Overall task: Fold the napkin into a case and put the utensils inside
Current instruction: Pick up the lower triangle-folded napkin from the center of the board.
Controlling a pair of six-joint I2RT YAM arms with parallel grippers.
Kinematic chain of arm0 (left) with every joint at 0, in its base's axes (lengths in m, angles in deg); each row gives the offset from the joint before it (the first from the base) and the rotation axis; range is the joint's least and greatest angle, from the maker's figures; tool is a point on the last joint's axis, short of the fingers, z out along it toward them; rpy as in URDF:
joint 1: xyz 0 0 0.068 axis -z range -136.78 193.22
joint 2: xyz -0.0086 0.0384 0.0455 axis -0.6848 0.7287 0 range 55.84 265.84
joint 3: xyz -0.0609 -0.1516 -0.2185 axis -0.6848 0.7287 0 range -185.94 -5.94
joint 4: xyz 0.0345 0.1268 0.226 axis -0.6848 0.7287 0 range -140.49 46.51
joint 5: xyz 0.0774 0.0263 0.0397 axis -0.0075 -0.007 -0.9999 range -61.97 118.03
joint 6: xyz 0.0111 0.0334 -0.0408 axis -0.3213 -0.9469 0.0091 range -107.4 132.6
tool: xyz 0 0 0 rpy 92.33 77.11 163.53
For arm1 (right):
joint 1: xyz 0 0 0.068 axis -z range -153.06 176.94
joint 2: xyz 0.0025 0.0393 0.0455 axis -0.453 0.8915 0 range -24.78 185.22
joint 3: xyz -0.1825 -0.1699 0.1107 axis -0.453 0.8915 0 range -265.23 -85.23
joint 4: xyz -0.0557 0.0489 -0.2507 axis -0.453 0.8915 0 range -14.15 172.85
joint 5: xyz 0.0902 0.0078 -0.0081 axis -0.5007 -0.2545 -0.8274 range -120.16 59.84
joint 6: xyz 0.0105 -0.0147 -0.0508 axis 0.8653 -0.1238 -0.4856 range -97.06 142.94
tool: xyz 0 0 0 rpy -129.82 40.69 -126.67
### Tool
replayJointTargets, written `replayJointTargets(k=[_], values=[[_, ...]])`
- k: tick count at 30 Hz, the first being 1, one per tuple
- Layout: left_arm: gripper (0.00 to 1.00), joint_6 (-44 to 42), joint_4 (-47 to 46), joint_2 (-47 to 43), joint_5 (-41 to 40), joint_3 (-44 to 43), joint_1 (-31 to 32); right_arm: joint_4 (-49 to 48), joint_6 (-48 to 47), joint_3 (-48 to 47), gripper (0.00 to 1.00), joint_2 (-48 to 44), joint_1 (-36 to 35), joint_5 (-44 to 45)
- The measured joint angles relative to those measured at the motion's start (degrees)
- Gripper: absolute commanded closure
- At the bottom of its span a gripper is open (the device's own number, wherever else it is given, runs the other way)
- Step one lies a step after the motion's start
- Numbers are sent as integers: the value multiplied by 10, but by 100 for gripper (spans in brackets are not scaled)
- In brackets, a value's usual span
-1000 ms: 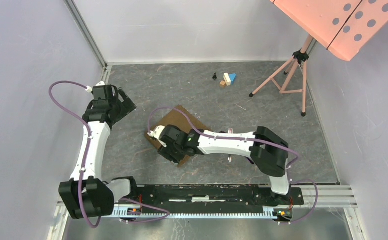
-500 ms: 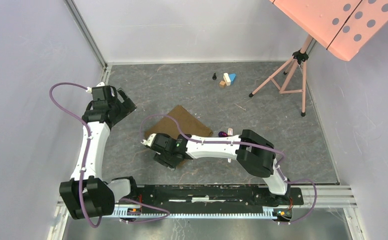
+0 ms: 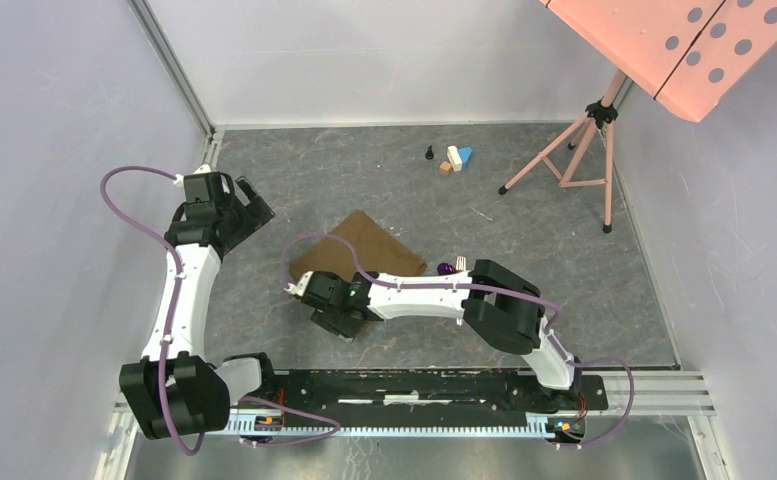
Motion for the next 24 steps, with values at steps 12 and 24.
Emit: replayJointTargets(k=[12,24], values=[[0,0,-4,-2,2,3,-2,-50,0,29,90,-7,-3,24],[0,0,-9,3,17,8,-2,-134,-9,108,100,-55,-5,50]])
